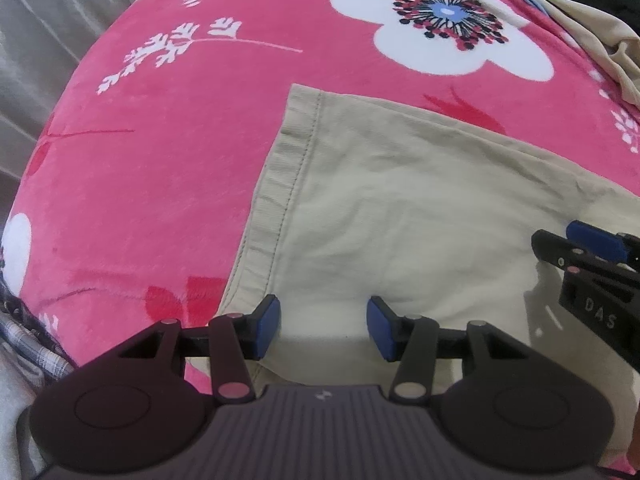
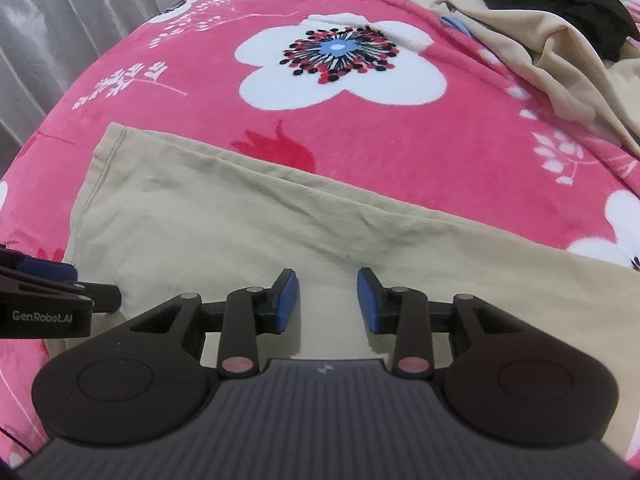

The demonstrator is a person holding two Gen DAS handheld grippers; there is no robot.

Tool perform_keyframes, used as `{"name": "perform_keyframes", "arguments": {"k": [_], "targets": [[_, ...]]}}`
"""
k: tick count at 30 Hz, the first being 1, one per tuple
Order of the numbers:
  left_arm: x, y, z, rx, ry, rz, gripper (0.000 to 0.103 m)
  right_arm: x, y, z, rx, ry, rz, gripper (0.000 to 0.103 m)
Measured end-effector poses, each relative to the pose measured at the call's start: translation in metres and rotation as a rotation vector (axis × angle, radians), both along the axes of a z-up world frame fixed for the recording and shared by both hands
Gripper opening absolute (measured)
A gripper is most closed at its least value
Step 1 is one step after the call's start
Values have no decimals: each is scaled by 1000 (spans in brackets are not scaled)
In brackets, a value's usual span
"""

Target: Fold clothes

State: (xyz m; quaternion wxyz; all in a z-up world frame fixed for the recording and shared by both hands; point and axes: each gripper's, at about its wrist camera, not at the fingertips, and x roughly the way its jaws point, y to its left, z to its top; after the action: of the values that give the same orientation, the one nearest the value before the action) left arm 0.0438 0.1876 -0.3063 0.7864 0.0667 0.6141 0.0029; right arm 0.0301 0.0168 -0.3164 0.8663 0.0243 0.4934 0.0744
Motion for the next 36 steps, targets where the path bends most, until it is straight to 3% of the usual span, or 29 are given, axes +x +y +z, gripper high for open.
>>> {"name": "perform_keyframes", "arguments": {"k": [13, 17, 21, 26, 31, 36], "targets": [[-3, -4, -1, 15, -17, 20, 52, -5, -2, -3, 11, -22, 46, 38], [-11, -4, -1, 8, -59, 0, 52, -12, -3, -3, 31, -44, 37, 42], [-38, 10, 6, -49, -164, -38, 52, -37, -7, 0, 90, -86, 56, 46], [-76, 27, 18, -123, -293, -90, 52, -89, 0, 2, 42, -130, 153, 46], [-94, 54, 35, -177, -334, -65, 53, -111, -3, 11, 39, -77, 184, 47], [-83, 91, 36, -269, -327, -15, 56, -102, -6, 25, 103, -63, 134, 47]]}}
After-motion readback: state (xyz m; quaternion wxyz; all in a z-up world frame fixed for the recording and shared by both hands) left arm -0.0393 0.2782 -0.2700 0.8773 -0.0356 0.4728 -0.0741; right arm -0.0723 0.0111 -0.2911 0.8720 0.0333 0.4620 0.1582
